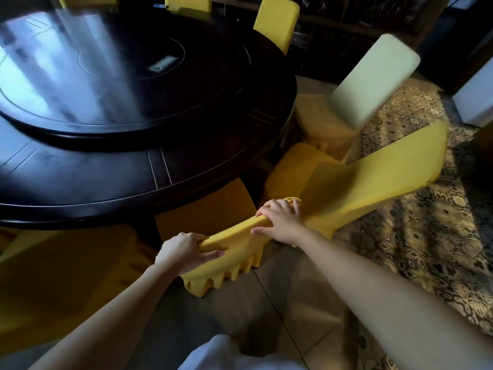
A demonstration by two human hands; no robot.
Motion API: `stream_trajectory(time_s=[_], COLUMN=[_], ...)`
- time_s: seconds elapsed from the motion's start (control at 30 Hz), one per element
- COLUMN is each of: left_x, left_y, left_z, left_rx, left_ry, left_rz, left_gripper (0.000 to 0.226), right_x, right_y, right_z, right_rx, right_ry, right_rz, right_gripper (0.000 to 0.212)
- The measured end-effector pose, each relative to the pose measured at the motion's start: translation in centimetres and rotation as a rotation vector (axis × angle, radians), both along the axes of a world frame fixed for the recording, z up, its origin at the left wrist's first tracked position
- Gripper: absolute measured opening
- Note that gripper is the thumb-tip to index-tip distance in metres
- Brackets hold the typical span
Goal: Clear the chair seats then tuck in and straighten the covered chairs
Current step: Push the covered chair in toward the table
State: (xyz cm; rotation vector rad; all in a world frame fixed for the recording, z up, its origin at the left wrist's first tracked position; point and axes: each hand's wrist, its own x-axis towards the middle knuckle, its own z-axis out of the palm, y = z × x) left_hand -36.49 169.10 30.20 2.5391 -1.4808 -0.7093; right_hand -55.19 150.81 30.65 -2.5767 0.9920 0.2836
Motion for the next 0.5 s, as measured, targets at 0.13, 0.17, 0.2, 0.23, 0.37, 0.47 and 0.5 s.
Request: stream_trajectory(time_s=[0.13, 0.17, 0.2, 0.23, 0.37, 0.47, 0.5], left_x=[-0.2, -0.2, -0.2, -0.2, -0.1, -0.4, -0.5], left_y=[-0.1, -0.2, -0.2, -0.3, -0.6, -0.2, -0.1], left_z=[0.0, -0.1, -0.2, -0.1, -0.5, -0.8, -0.8], left_rx=[0.063, 0.083, 0.102, 0.119, 0.095, 0.043, 0.000], left_ry=[-0.009, -0.009, -0.012, -0.015, -0.045, -0.076, -0.089], left_rz=[-0.028, -0.036, -0.043, -0.047, -0.051, -0.032, -0.023], left_gripper=[0.070, 0.067, 0.065, 0.063, 0.061, 0.065, 0.069], right_x=[-0.3, -0.4, -0.5, -0.6, -1.0, -1.6, -1.8], right_y=[1.2, 1.6, 1.8, 1.9, 1.8, 1.5, 1.4], right_z=[-0.1, -0.2, -0.2, -0.2, 0.0, -0.2, -0.3], right_rx=[0.015, 0.032, 0.046, 0.058, 0.080, 0.061, 0.048], right_ry=[-0.039, -0.054, -0.062, -0.066, -0.066, -0.059, -0.056], right_rz=[-0.070, -0.086, -0.096, -0.100, -0.066, -0.019, -0.001], right_gripper=[0.053, 0.053, 0.054, 0.055, 0.059, 0.062, 0.065])
